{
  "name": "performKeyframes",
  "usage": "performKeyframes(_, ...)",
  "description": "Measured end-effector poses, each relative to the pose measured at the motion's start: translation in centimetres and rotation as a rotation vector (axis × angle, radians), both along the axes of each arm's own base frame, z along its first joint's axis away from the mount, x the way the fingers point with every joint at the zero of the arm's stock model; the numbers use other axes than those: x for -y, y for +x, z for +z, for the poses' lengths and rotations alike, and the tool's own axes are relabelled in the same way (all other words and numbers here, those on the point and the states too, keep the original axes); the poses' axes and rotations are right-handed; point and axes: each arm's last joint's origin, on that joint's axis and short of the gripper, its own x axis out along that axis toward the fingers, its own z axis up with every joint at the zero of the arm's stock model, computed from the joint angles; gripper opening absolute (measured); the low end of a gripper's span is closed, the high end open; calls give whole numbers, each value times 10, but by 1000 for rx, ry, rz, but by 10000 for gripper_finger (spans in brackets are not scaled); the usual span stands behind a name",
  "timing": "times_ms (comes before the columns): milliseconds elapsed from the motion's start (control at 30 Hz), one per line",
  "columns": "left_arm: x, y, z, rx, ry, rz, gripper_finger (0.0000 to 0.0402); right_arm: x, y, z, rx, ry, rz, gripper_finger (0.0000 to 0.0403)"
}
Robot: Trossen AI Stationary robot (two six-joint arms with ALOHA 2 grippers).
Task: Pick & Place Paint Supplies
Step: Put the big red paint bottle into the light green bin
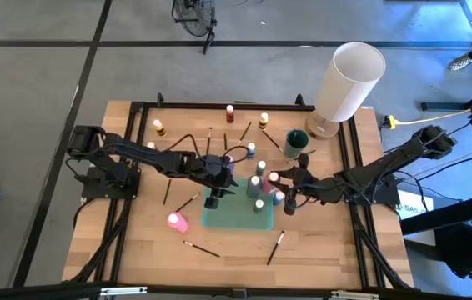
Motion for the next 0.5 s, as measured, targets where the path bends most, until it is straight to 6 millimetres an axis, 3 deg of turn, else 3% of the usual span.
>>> performKeyframes(500,0,0,-1,-6,-1,1,127,9,15,-10,-28,4,34,118)
